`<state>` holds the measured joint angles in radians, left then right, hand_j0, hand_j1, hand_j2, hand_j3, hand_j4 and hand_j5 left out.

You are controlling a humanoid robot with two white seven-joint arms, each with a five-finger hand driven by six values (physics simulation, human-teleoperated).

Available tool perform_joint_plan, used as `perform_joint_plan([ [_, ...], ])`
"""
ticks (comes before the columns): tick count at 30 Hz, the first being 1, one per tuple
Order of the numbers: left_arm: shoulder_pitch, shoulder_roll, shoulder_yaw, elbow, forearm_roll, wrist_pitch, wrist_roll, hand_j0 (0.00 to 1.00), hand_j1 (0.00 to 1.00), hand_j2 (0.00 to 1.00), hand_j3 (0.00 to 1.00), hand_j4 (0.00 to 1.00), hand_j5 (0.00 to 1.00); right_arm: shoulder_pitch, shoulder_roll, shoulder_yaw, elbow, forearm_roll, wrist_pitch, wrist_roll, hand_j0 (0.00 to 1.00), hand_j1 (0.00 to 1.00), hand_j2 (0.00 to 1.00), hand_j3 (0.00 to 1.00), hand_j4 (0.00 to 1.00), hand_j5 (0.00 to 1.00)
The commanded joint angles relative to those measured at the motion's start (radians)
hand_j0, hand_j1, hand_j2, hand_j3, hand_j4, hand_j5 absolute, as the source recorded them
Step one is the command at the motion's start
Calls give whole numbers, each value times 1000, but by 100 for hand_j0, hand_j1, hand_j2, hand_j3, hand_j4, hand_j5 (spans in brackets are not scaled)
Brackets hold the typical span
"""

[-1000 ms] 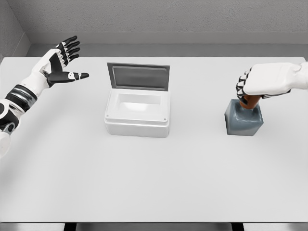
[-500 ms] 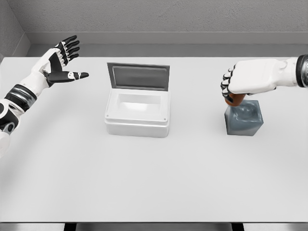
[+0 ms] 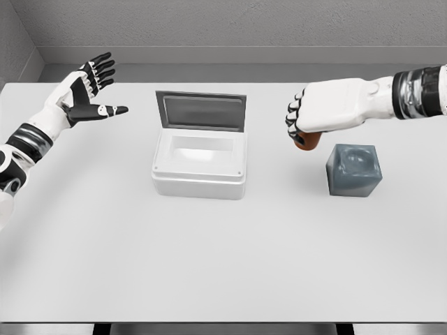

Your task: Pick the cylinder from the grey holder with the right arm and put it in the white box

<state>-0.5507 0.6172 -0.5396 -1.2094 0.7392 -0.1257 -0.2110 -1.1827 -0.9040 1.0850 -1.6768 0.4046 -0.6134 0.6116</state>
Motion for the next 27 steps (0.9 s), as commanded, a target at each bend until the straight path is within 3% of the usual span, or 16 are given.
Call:
perform_joint_plan([
  [1, 0, 1, 0, -1, 3, 0, -1, 100, 100, 100, 100, 100, 100, 0, 28, 0, 5, -1, 3, -1, 42, 42, 42, 42, 42, 42],
  [6, 0, 3, 3, -1, 3, 0, -1, 100, 100, 100, 100, 100, 100, -6, 62, 1, 9, 0, 3, -1, 42, 42, 42, 42, 42, 42],
  [12, 0, 3, 3, -2, 3, -3, 1, 100, 100, 100, 100, 100, 100, -8, 154, 6, 89, 2, 3, -1, 42, 42, 42, 42, 42, 42],
  [27, 0, 3, 3, -1, 2, -3, -1, 100, 100, 100, 100, 100, 100, -35, 273, 15, 132, 3, 3, -1, 42, 42, 42, 42, 42, 42],
])
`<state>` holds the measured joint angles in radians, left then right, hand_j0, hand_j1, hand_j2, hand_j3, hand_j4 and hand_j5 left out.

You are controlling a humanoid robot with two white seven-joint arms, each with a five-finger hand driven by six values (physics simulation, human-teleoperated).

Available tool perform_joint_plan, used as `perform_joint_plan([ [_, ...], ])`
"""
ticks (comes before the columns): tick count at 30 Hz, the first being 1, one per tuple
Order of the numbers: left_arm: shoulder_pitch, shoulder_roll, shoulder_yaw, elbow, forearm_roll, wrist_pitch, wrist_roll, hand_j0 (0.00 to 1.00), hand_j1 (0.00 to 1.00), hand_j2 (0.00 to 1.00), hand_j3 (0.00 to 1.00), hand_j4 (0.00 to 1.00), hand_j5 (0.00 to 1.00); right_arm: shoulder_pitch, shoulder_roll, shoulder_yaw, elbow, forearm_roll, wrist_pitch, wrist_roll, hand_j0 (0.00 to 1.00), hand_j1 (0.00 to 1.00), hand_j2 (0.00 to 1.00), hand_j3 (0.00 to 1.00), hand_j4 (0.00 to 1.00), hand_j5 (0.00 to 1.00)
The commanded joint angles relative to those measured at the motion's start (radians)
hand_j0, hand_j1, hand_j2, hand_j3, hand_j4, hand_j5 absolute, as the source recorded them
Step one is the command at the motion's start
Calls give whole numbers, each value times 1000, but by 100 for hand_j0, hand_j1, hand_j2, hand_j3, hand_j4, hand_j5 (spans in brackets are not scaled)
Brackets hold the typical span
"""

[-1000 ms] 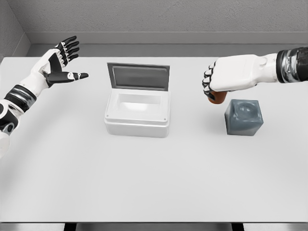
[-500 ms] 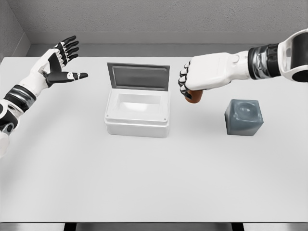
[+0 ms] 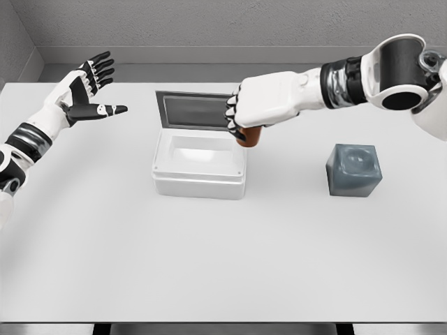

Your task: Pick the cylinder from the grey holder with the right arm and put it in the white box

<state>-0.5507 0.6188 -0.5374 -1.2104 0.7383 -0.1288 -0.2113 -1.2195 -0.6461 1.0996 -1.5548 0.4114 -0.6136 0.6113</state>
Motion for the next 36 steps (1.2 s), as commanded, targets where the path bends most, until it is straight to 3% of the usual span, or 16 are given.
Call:
perform_joint_plan([
  [1, 0, 1, 1, 0, 3, 0, 0, 100, 100, 100, 100, 100, 100, -3, 25, 0, 12, -3, 3, 0, 42, 42, 42, 42, 42, 42],
  [8, -2, 2, 1, 0, 3, 0, 0, 100, 100, 100, 100, 100, 100, -5, 77, 20, 61, 10, 3, 0, 42, 42, 42, 42, 42, 42],
  [18, 0, 2, 2, 0, 3, 0, 0, 100, 100, 100, 100, 100, 100, -18, 100, 22, 93, 10, 3, 0, 43, 43, 43, 43, 43, 43],
  [19, 0, 2, 1, 0, 3, 0, 0, 100, 100, 100, 100, 100, 100, -18, 103, 22, 99, 10, 3, 0, 46, 46, 46, 46, 46, 46],
  [20, 0, 4, 2, 0, 4, 0, 1, 100, 100, 100, 100, 100, 100, -18, 103, 22, 94, 15, 3, 0, 57, 57, 57, 57, 57, 57],
  [21, 0, 2, 1, 0, 4, 0, 0, 100, 100, 100, 100, 100, 100, -18, 103, 14, 93, 17, 3, 0, 94, 94, 94, 94, 94, 94],
  [22, 0, 4, 1, 0, 3, 0, 0, 100, 100, 100, 100, 100, 100, -18, 108, 8, 90, 15, 3, 0, 100, 100, 100, 100, 100, 100],
  [26, 2, 4, 2, -1, 4, 0, 0, 100, 100, 100, 100, 100, 100, -32, 108, -1, 88, 15, 3, 0, 100, 100, 100, 100, 100, 100],
  [28, 0, 4, 2, -1, 4, 0, 0, 100, 100, 100, 100, 100, 100, -37, 95, -93, 70, 6, 3, 0, 100, 100, 100, 100, 100, 100],
  [30, -2, 4, 1, -1, 4, -2, 1, 100, 100, 100, 100, 100, 100, -31, 10, -181, -53, -29, 3, 0, 100, 100, 100, 100, 100, 100],
  [31, -2, 4, 2, -1, 3, 0, 0, 100, 100, 100, 100, 100, 100, -31, -107, -222, -148, -123, 3, 0, 100, 100, 100, 100, 100, 100],
  [32, -2, 4, 1, -1, 3, 0, 0, 100, 100, 100, 100, 100, 100, -28, -196, -237, -195, -189, 3, 0, 100, 100, 100, 100, 100, 100],
  [34, 0, -7, -4, -3, 1, 0, 0, 100, 100, 100, 100, 100, 100, -8, -378, -290, -209, -348, 3, 0, 100, 100, 100, 100, 100, 100],
  [36, 5, -36, -7, -15, 1, 0, 0, 100, 100, 100, 100, 100, 100, 109, -506, -355, -208, -525, 3, 0, 100, 100, 100, 100, 100, 100],
])
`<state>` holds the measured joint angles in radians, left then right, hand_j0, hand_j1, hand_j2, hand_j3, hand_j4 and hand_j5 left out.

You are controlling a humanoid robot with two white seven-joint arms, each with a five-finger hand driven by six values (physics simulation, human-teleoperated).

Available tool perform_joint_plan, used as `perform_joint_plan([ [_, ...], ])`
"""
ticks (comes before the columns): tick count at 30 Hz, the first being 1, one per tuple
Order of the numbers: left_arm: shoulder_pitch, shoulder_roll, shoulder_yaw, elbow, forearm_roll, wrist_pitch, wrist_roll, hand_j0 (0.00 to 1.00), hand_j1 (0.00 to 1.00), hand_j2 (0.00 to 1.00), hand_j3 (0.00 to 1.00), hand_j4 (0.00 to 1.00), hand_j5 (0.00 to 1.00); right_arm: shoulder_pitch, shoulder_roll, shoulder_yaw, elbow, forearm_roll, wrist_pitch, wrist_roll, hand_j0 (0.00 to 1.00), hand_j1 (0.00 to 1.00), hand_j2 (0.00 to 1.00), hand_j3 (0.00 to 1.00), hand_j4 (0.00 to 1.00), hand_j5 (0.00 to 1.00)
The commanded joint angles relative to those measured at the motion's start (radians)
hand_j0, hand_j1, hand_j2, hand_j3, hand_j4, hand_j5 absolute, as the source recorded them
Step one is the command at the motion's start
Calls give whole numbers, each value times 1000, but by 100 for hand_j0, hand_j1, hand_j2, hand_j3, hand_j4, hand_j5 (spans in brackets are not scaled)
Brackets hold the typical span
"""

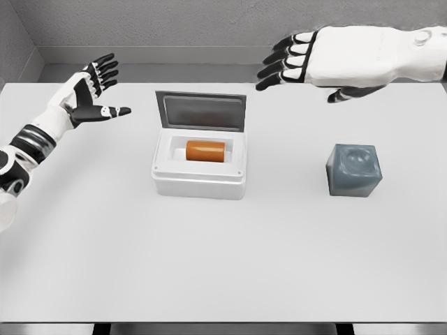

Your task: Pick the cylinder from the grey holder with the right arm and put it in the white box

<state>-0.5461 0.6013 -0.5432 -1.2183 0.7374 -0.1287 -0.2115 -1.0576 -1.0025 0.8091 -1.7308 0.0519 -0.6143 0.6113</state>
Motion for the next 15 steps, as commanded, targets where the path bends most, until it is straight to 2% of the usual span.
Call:
perform_joint_plan([
  [1, -2, -20, -17, -7, 3, 0, 0, 100, 100, 100, 100, 100, 100, 36, -174, -128, -29, -219, 3, 0, 100, 100, 100, 100, 100, 100],
  [4, -2, -43, -31, -7, 2, 1, 0, 100, 100, 100, 100, 100, 100, 303, -168, -349, -27, -374, 3, 0, 100, 100, 100, 100, 100, 100],
  [6, -2, -55, -41, -9, 2, 0, 0, 100, 100, 100, 100, 100, 100, 439, -131, -419, -21, -431, 3, 0, 100, 100, 100, 100, 100, 100],
  [7, -3, -55, -46, -27, 2, 1, 0, 100, 100, 100, 100, 100, 100, 485, -94, -450, -12, -434, 3, 0, 100, 100, 100, 100, 100, 100],
  [9, -2, -55, -49, -52, 0, 1, 0, 100, 100, 100, 100, 100, 100, 593, 25, -528, 51, -420, 3, 0, 100, 100, 100, 100, 100, 100],
  [11, 1, -55, -58, -70, -1, 1, 0, 100, 100, 100, 100, 100, 100, 700, 99, -610, 82, -405, 3, 0, 100, 100, 100, 100, 100, 100],
  [13, 3, -55, -61, -83, -1, 1, 0, 100, 100, 100, 100, 100, 100, 758, 145, -682, 137, -362, 3, 0, 100, 100, 100, 100, 100, 100],
  [15, 5, -55, -63, -98, -3, 1, 0, 100, 100, 100, 100, 100, 100, 785, 147, -703, 152, -360, 3, 0, 100, 100, 100, 100, 100, 100],
])
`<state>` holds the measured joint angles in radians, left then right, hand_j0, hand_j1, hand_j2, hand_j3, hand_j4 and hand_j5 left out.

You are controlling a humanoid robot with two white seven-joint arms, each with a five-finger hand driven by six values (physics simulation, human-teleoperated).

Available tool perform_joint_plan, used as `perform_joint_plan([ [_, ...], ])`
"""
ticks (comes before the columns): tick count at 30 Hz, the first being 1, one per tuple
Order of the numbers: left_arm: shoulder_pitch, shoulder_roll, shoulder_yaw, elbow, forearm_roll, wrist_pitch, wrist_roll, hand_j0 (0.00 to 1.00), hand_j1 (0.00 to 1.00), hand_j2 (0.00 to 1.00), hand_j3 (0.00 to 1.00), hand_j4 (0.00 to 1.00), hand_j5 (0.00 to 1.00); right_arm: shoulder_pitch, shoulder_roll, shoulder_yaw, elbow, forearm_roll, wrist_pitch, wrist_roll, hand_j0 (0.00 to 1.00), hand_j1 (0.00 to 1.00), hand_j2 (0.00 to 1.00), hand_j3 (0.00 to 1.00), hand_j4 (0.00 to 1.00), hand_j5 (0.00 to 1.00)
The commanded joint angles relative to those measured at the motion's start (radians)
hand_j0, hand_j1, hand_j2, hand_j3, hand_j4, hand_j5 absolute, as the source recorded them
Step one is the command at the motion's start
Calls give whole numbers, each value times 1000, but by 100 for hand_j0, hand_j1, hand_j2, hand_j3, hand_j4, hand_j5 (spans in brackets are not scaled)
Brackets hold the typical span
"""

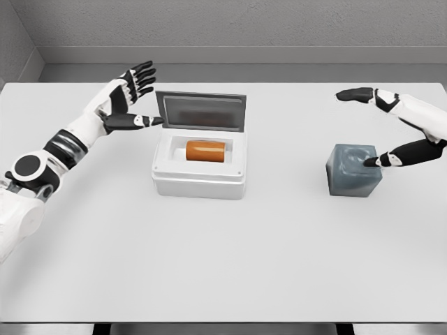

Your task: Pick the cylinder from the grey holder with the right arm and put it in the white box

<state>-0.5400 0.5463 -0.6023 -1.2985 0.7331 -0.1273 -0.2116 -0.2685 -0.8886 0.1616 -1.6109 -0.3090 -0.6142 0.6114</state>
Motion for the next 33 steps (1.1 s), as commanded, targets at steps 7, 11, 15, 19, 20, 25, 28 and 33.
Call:
perform_joint_plan([
  [7, 40, 14, 1, -84, -3, -3, -2, 100, 100, 100, 100, 100, 100, 57, 46, -56, 8, 2, 3, -1, 100, 100, 100, 100, 100, 100],
  [11, 38, 18, 4, -84, -4, -3, -2, 100, 100, 100, 100, 100, 100, 63, 46, -56, 6, 2, 3, -1, 100, 100, 100, 100, 100, 100],
  [15, 80, 61, 12, -136, -9, -6, -2, 100, 100, 100, 100, 100, 100, 61, 46, -59, 6, 2, 3, -1, 100, 100, 100, 100, 100, 100],
  [19, 109, 84, 22, -180, -7, -23, -2, 100, 100, 100, 100, 100, 100, 61, 46, -59, 5, 2, 3, -1, 100, 100, 100, 100, 100, 100],
  [20, 110, 84, 29, -180, -9, -23, -2, 100, 100, 100, 100, 100, 100, 61, 48, -59, 6, 2, 3, -1, 100, 100, 100, 100, 100, 100],
  [25, 155, 106, 44, -220, -11, -52, -3, 100, 100, 100, 100, 100, 100, 60, 48, -60, 6, 2, 3, -1, 100, 100, 100, 100, 100, 100],
  [28, 167, 106, 45, -223, -15, -72, -5, 100, 100, 100, 100, 100, 100, 58, 48, -60, 6, 2, 3, -1, 100, 100, 100, 100, 100, 100],
  [33, 230, 109, 72, -242, -35, -146, -34, 100, 100, 100, 100, 100, 100, 58, 48, -60, 6, 2, 3, -1, 100, 100, 100, 100, 100, 100],
])
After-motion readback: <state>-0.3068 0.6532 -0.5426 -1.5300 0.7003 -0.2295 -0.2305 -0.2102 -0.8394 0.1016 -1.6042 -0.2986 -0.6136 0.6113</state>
